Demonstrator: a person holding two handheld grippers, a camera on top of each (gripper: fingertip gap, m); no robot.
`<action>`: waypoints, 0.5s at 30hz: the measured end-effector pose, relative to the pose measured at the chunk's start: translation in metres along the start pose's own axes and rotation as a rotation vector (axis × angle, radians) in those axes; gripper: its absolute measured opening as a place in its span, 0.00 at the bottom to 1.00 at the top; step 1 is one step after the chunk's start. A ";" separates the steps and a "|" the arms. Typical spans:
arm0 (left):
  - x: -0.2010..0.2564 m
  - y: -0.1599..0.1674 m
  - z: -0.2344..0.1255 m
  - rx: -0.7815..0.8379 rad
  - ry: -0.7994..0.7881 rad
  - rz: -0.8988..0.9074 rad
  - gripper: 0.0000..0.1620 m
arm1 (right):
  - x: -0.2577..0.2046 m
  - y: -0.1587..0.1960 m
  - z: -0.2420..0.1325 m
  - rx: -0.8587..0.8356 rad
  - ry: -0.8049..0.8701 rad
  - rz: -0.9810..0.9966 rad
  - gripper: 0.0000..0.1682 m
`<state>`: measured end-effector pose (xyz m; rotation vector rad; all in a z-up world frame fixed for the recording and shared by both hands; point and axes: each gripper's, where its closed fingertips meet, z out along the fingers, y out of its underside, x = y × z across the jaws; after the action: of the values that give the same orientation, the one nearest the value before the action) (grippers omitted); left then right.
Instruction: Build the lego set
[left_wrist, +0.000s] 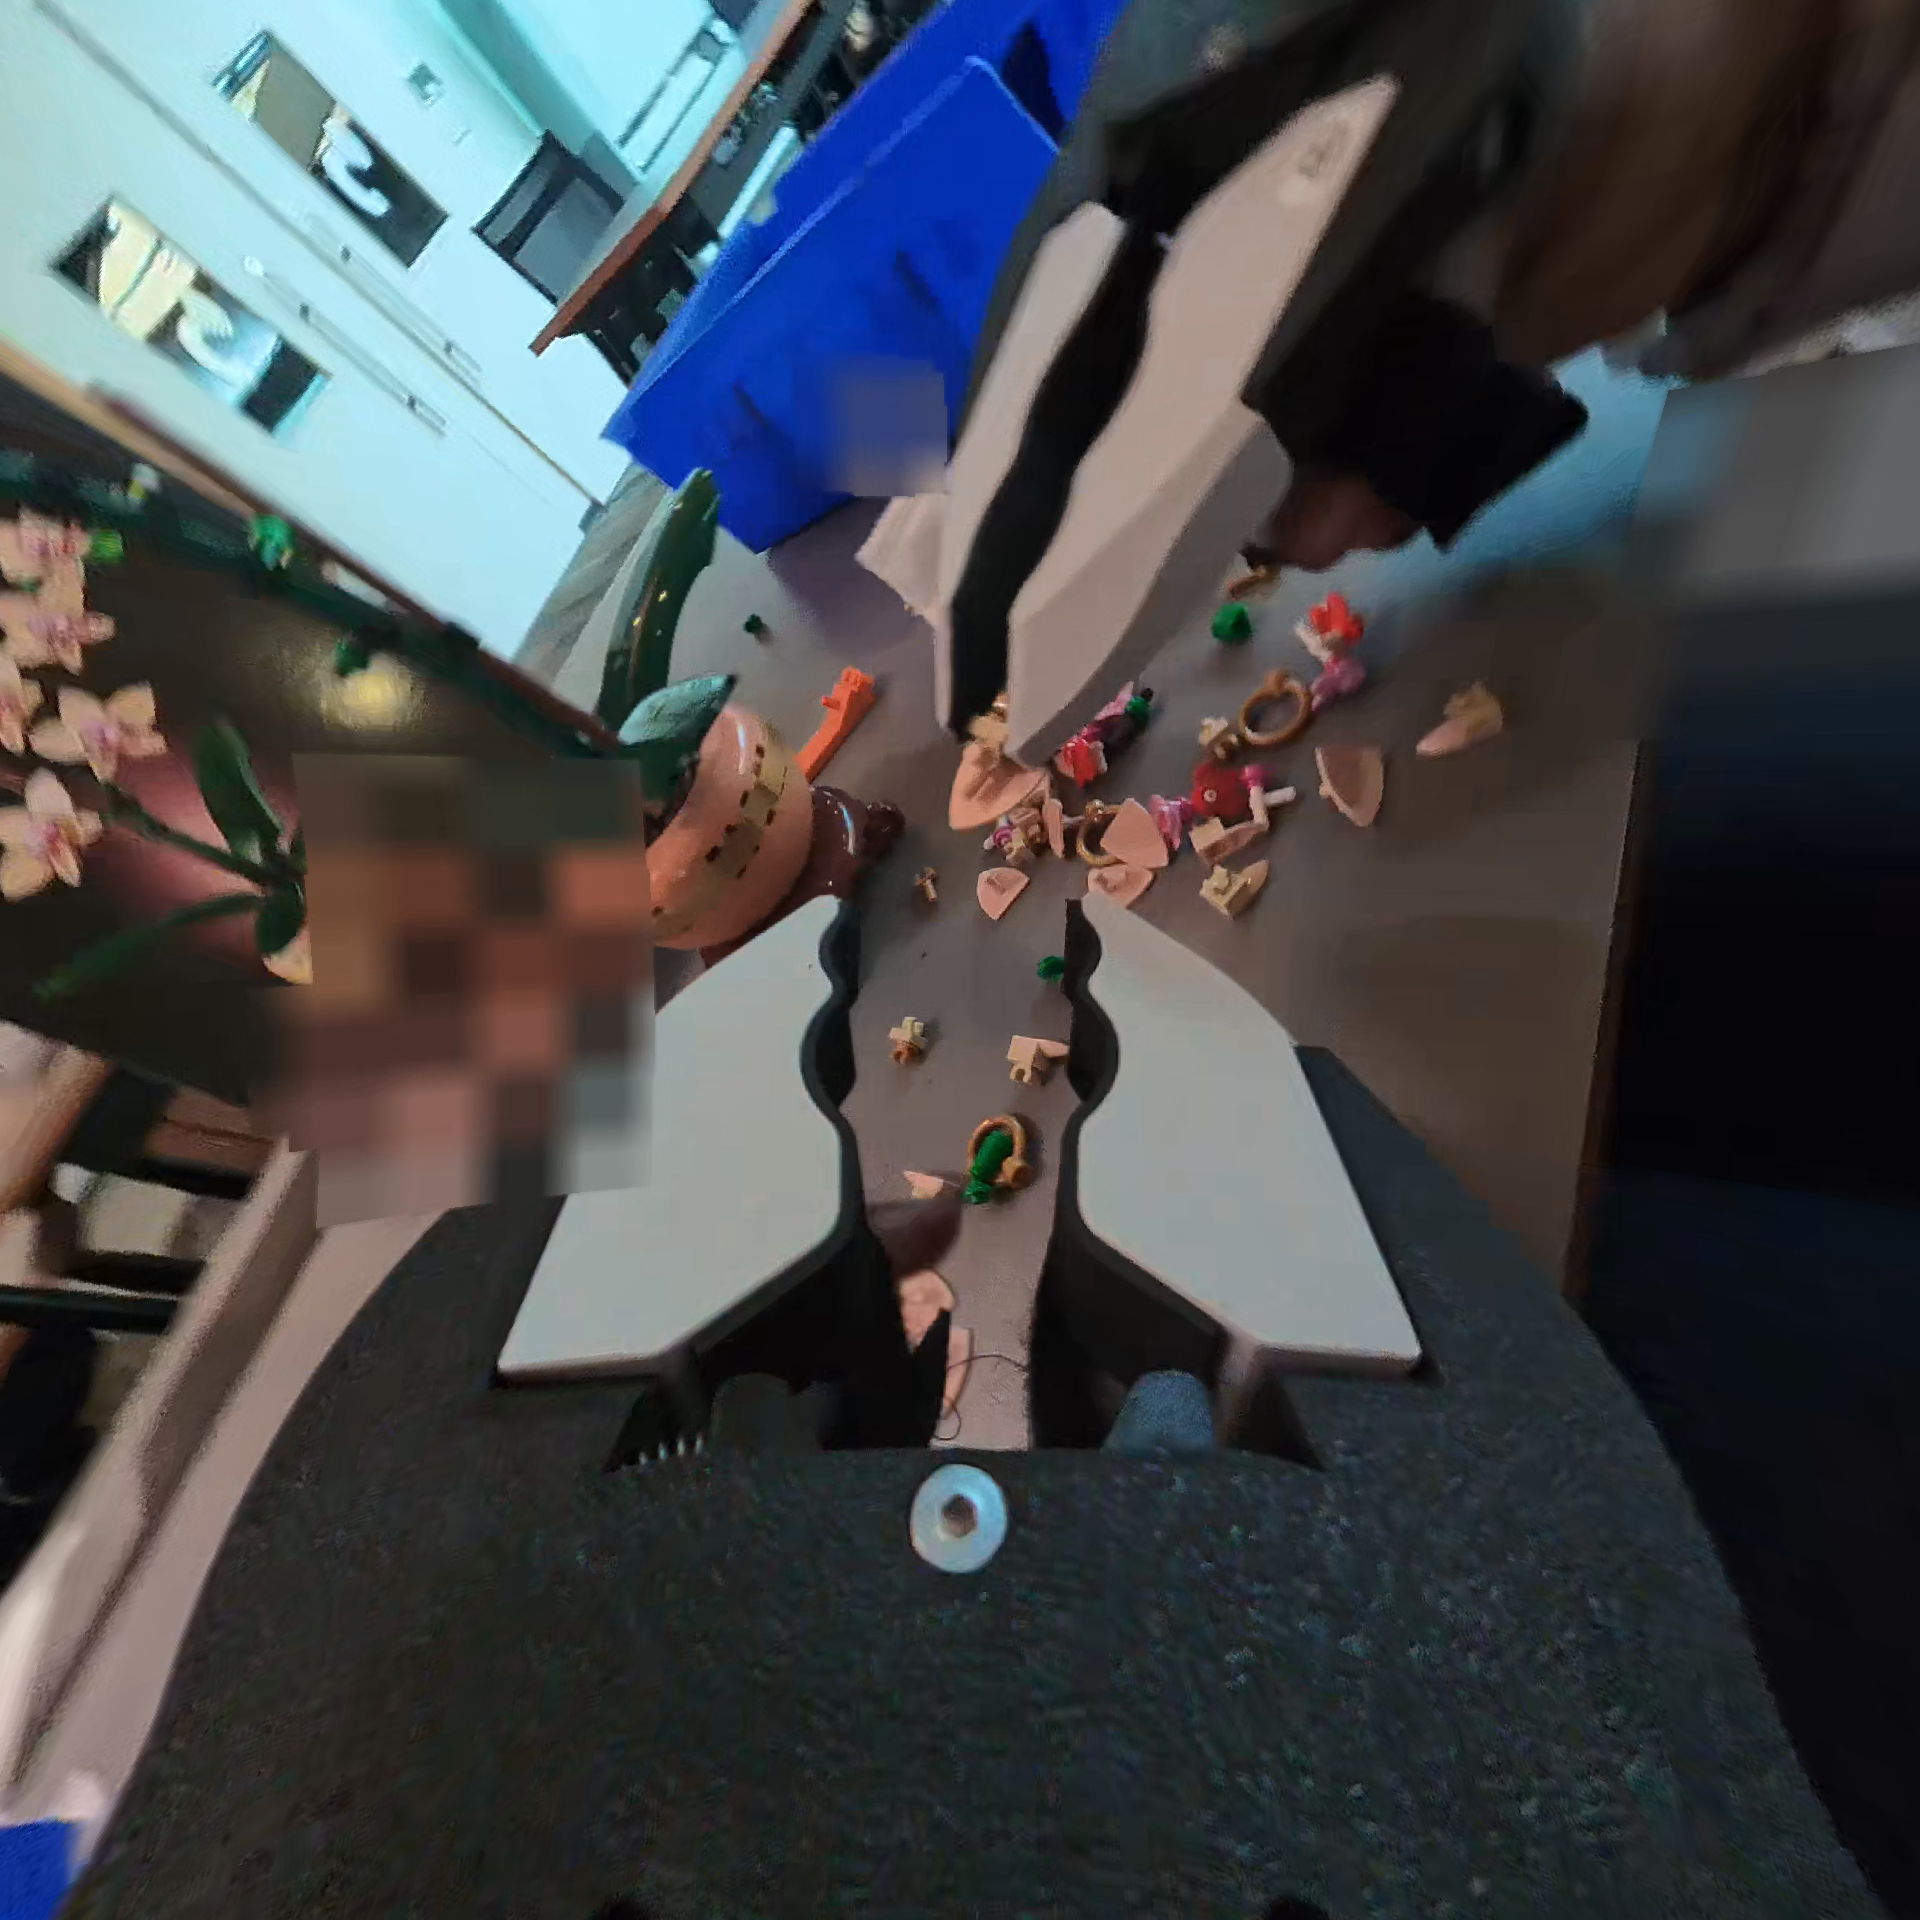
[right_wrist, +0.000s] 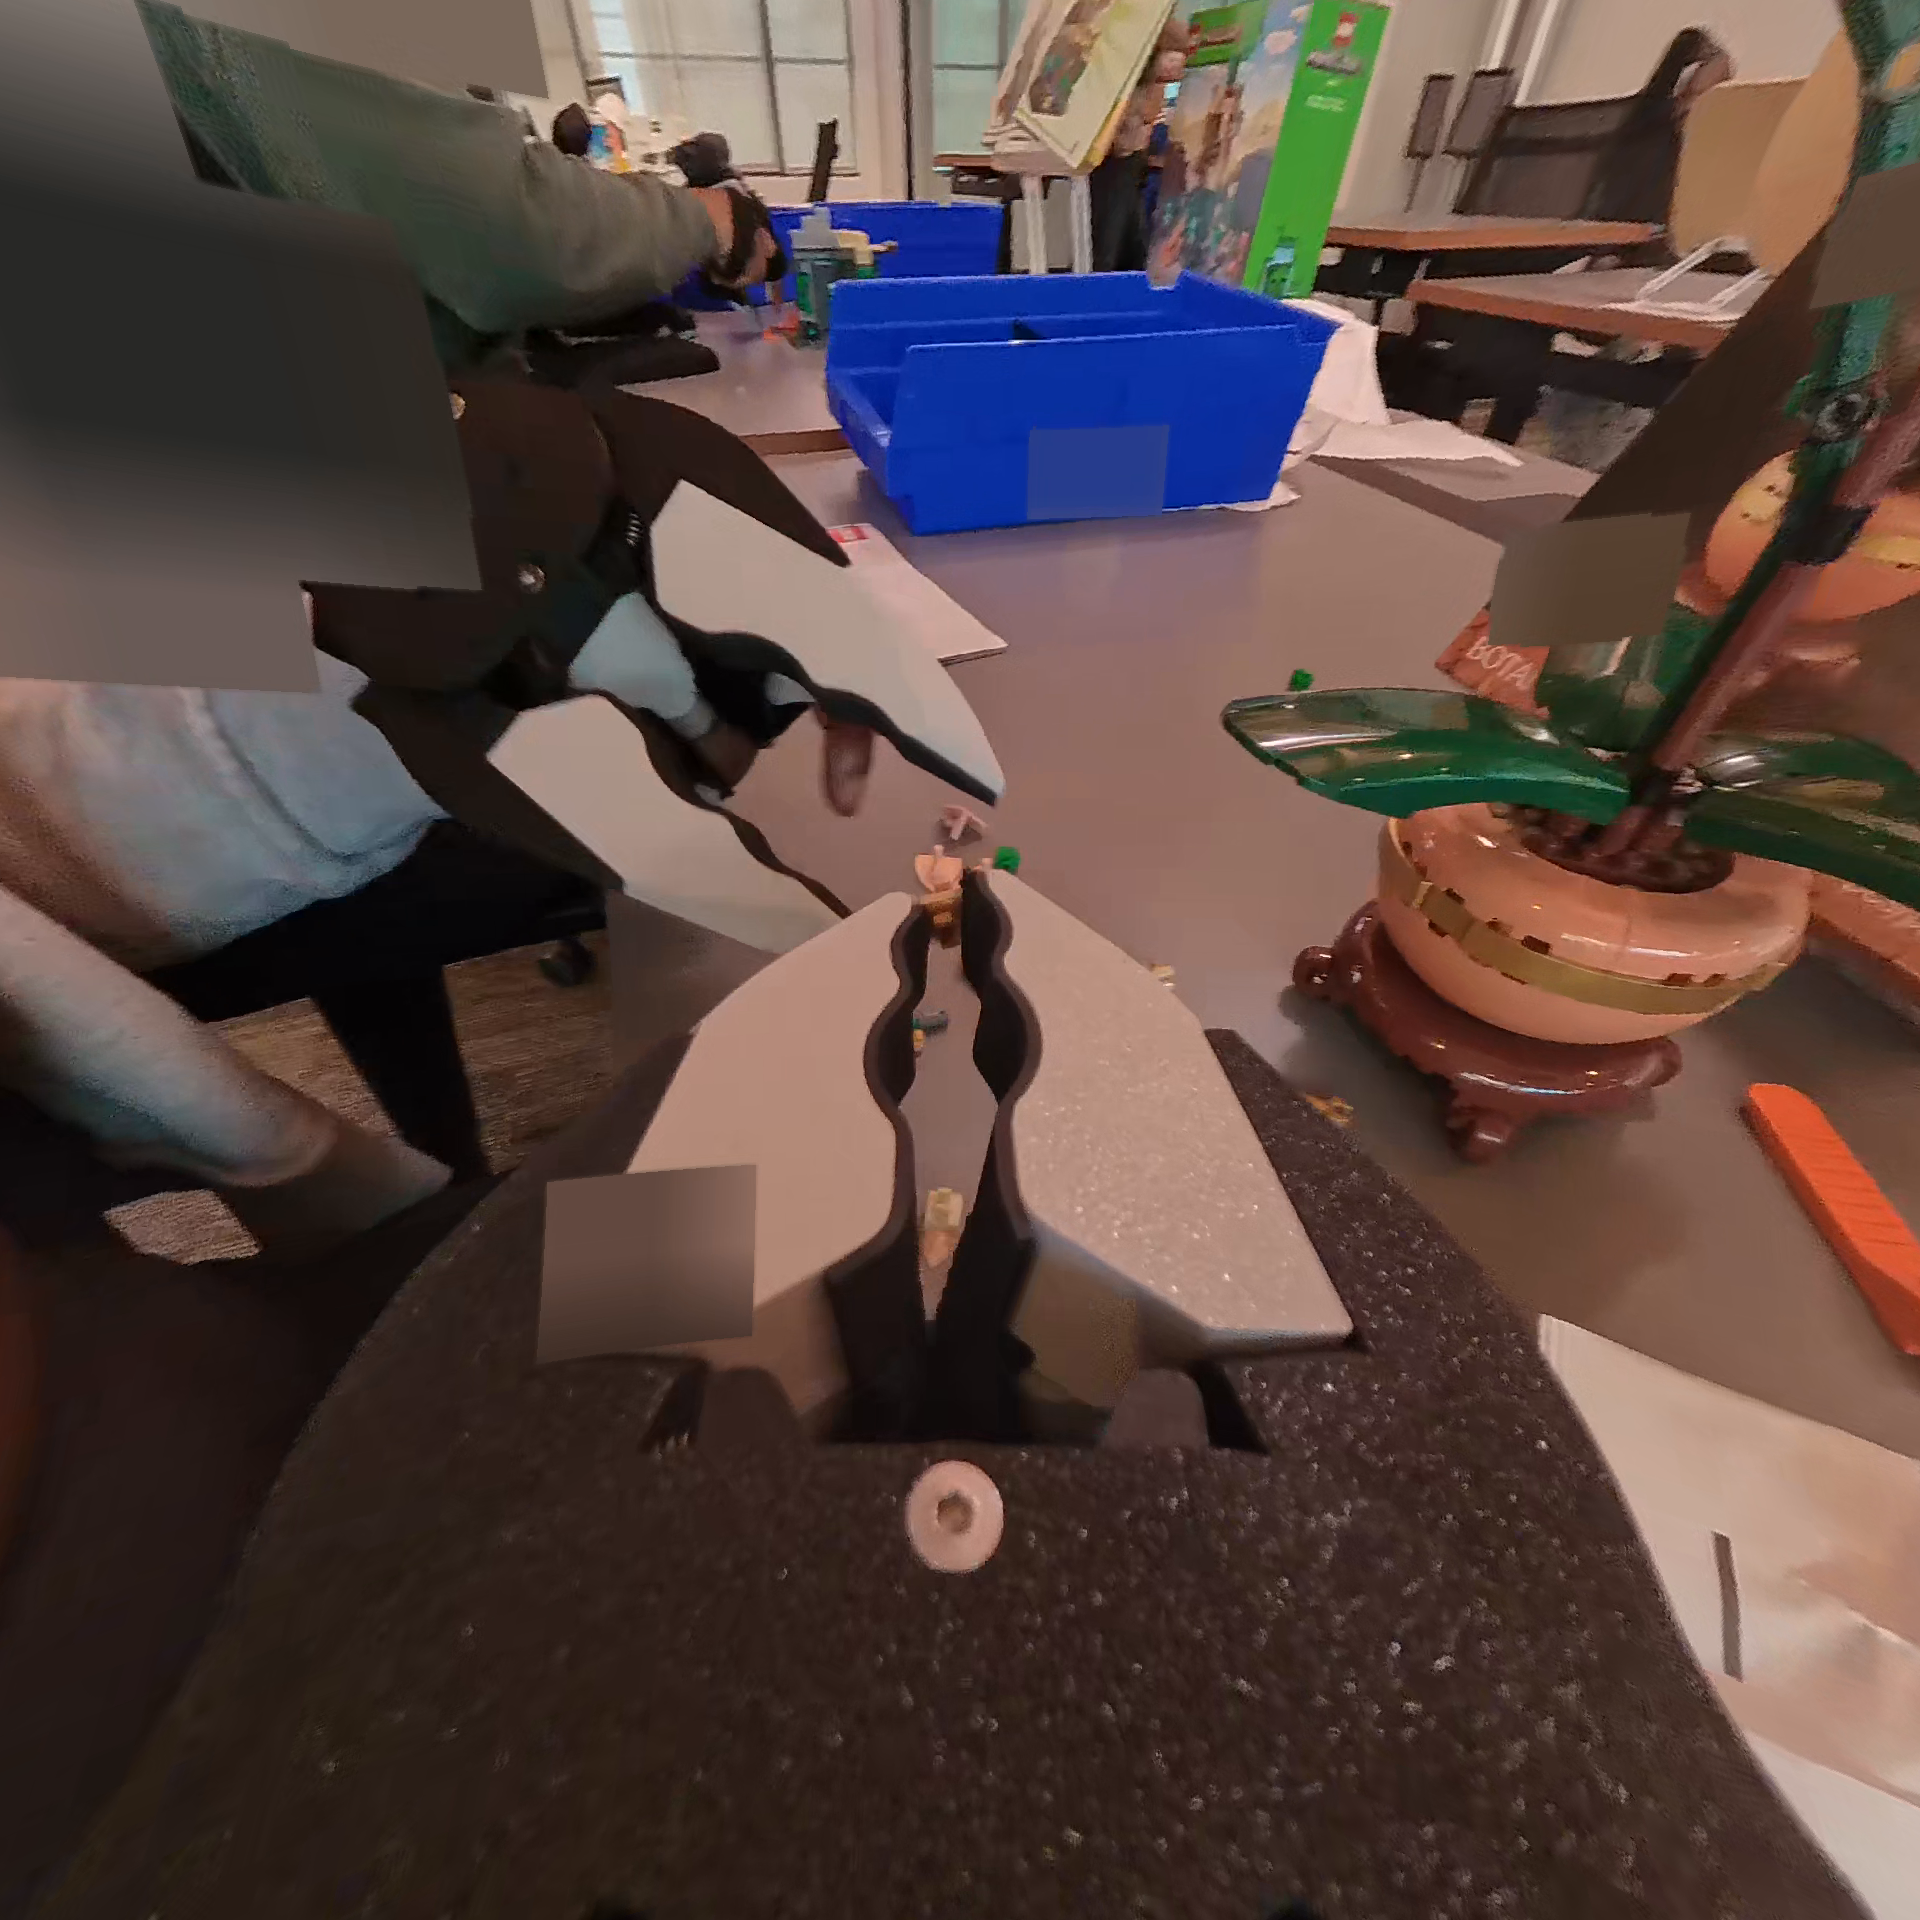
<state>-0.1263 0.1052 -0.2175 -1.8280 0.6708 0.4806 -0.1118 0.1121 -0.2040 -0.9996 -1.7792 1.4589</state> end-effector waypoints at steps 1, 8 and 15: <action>0.001 -0.002 0.003 -0.010 -0.009 0.072 0.23 | -0.002 -0.001 0.000 -0.001 -0.022 0.009 0.03; -0.002 -0.011 0.018 -0.055 -0.161 0.330 0.05 | -0.008 -0.003 0.002 0.016 -0.074 0.082 0.03; 0.009 -0.008 0.024 -0.080 -0.043 -0.241 0.03 | 0.003 -0.007 0.005 0.074 0.263 -0.182 0.03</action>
<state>-0.1142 0.1280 -0.2255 -1.9380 0.3996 0.3891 -0.1191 0.1115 -0.1983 -0.9193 -1.5714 1.2128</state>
